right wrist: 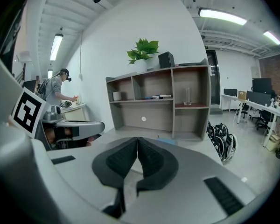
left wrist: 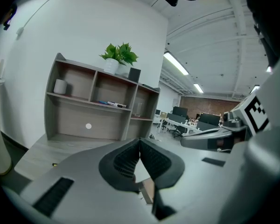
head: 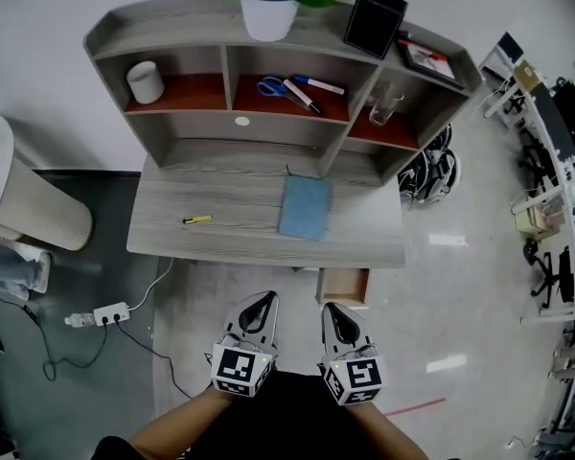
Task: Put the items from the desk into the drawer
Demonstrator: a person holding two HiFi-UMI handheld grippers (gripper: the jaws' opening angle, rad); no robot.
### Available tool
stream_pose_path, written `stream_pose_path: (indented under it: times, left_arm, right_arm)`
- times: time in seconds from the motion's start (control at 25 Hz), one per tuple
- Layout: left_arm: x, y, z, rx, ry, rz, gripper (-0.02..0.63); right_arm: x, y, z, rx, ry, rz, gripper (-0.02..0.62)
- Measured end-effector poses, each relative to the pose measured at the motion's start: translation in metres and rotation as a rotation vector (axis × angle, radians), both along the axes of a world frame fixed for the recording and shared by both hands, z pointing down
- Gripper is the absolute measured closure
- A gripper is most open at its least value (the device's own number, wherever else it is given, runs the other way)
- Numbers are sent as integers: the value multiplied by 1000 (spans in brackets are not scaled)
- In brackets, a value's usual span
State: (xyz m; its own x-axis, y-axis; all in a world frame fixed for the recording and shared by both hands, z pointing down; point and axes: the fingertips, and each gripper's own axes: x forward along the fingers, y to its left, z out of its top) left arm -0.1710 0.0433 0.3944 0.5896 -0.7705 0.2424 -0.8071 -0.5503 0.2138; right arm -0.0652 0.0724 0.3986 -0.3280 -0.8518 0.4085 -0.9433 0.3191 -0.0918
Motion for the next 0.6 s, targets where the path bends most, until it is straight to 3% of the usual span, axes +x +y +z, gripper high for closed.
stream_pose_path:
  times: [0.36, 0.6]
  left_arm:
    - [-34, -42, 22, -32, 6, -3, 592]
    - [-40, -65, 43, -70, 24, 14, 592]
  right_arm:
    - [-15, -39, 10, -23, 25, 57, 578]
    - [1, -61, 14, -33, 38, 105, 577]
